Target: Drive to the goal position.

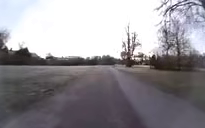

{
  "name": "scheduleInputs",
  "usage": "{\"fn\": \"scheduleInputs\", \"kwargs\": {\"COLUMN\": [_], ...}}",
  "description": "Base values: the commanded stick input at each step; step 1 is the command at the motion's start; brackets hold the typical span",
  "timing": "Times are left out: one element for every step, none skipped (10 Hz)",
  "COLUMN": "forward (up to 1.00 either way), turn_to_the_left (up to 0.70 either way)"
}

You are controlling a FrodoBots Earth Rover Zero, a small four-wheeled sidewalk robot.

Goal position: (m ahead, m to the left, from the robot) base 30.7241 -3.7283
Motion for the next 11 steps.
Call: {"fn": "scheduleInputs", "kwargs": {"forward": [1.00, 1.00, 1.00, 1.00, 1.00, 1.00, 1.00, 1.00, 1.00, 1.00, 1.00], "turn_to_the_left": [0.00, 0.00, 0.00, 0.00, 0.00, 0.00, 0.00, 0.00, 0.00, 0.00, 0.00]}}
